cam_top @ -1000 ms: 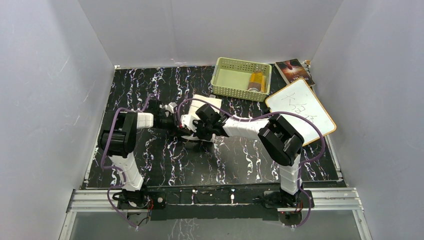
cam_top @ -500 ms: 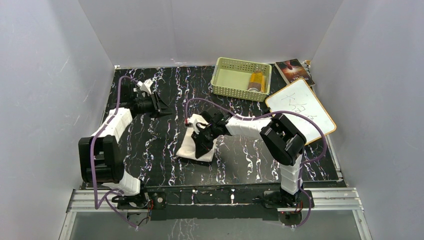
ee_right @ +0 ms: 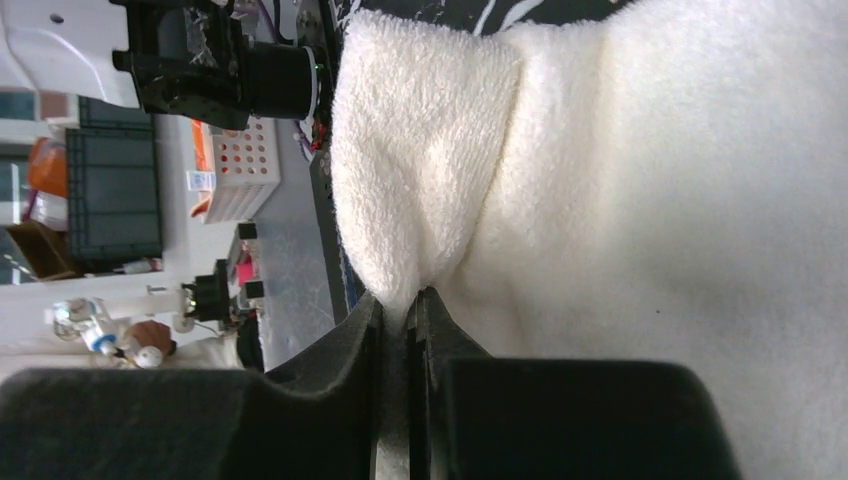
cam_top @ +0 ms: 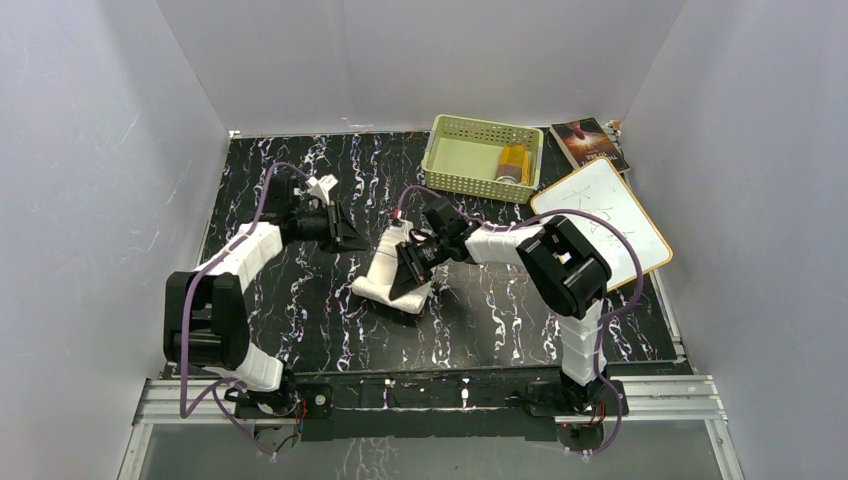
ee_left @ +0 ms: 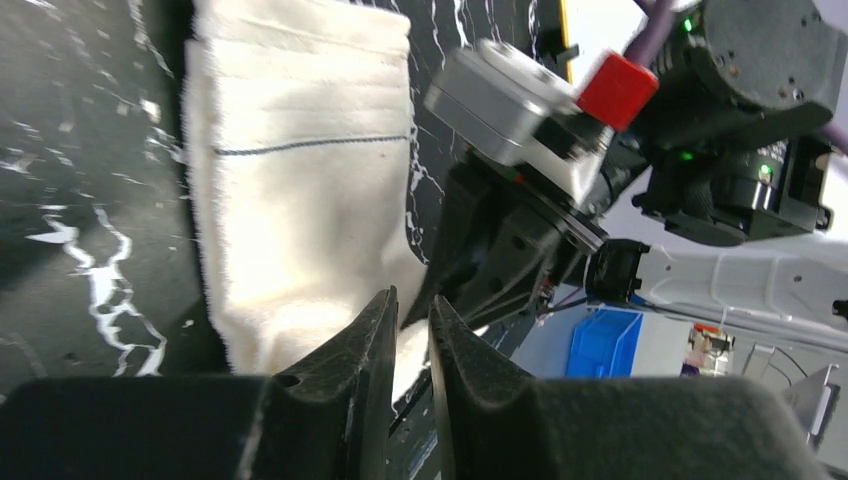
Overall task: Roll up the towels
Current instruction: Roll the towel at the center of the board.
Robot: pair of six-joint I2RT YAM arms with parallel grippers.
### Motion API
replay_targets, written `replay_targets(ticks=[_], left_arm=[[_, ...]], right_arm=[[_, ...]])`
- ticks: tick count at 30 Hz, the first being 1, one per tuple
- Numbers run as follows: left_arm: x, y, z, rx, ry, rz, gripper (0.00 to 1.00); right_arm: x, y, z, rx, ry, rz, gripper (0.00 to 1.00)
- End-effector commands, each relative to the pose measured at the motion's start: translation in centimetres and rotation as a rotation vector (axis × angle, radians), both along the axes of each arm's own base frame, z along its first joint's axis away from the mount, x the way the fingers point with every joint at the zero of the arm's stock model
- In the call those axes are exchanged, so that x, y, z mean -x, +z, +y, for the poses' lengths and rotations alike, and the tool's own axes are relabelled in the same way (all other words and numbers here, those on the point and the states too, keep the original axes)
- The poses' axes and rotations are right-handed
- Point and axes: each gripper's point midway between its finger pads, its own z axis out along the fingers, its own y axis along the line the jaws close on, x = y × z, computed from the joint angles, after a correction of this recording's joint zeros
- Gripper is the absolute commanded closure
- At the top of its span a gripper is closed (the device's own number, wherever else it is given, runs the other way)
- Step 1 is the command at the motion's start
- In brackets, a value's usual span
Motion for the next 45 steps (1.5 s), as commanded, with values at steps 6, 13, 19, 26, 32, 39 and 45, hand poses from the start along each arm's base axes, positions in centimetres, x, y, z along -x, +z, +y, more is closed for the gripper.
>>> replay_targets(ticks=[6,13,19,26,32,39,45], left_arm=[[1.7,0.3,-2.3,0.037,-0.036,0.021,0.84],[2.4,-0.1,-2.5,0.044,-0.044,0.058,0.84],[4.0,-2.3,-3.1,0.050,-0.035,0.122,0.86],[5.1,-5.5,-4.1,0.078,0.011,0.209,0.90],[5.2,-8.8,-3.9,0.031,0.048,0.268,0.90],[2.6,-13.9,-2.4,-0.129,0.148,0.291,0.92],[2.8,-16.3,-1.9,-0.181,0.148,0.336,0.93]], right_arm=[[-2.1,-1.6,-0.7,0.000,-0.063,0.195,1.00],[-3.3,-4.5,-1.3,0.088,-0.163,0.283,1.00],[-3.4,-7.2,-2.2,0.169,-0.234,0.372,1.00],[-3.6,-8.5,-2.7,0.221,-0.275,0.418,1.00],[-3.6,-9.2,-3.2,0.248,-0.293,0.440,1.00],[-3.7,-8.7,-3.5,0.273,-0.287,0.379,1.00],[-5.8,-5.8,-4.3,0.324,-0.283,0.131,0.58]])
